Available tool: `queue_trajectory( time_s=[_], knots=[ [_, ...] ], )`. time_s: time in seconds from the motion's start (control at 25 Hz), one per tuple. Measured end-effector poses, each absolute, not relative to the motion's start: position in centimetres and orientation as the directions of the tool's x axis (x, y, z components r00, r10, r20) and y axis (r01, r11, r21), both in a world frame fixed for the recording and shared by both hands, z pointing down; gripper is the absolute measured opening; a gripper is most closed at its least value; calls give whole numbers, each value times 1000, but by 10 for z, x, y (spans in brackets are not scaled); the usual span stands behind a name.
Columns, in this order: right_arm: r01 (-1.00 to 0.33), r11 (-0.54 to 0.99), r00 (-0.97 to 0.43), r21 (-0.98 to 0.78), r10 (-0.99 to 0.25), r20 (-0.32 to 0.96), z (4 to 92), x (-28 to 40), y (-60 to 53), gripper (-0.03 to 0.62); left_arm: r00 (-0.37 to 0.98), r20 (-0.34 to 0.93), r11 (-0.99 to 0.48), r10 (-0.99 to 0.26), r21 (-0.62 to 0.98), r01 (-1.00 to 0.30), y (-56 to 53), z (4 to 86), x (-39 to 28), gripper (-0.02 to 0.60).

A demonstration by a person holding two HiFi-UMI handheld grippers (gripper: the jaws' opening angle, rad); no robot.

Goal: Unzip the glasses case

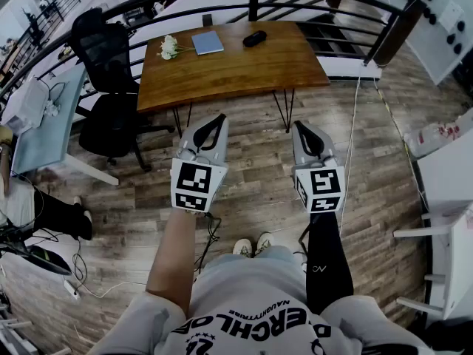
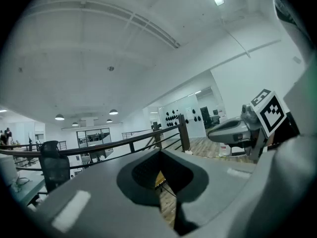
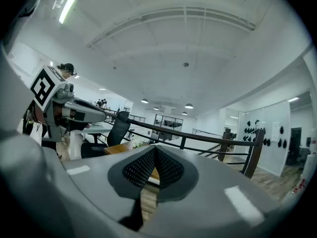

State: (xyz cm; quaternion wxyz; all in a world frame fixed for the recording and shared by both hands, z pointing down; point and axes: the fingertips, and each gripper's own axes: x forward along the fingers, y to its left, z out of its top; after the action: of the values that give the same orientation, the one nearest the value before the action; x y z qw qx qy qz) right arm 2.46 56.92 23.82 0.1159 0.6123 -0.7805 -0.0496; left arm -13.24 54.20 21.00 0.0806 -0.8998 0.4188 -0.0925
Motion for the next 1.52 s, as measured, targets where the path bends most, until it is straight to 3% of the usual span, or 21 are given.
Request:
queue_trajectory(
  time_s=[0.52, 0.72, 0.84, 1.52],
  knots=[
    [-950, 247, -233, 192, -968, 94, 235, 15, 563, 32, 627, 83, -629, -774, -211, -748, 535, 209, -148, 2],
    [-950, 247, -234, 190, -968, 93, 241, 22, 538, 129, 661, 72, -658, -747, -222, -719, 518, 214, -135, 154],
    [-949, 254, -240, 186, -966, 93, 246, 31, 515, 138, 674, 64, -669, -736, -221, -710, 497, 216, -122, 178],
    [-920, 375, -355, 109, -920, 168, 273, 110, 264, 175, 657, 89, -659, -749, -208, -723, 252, 231, -30, 178]
  ],
)
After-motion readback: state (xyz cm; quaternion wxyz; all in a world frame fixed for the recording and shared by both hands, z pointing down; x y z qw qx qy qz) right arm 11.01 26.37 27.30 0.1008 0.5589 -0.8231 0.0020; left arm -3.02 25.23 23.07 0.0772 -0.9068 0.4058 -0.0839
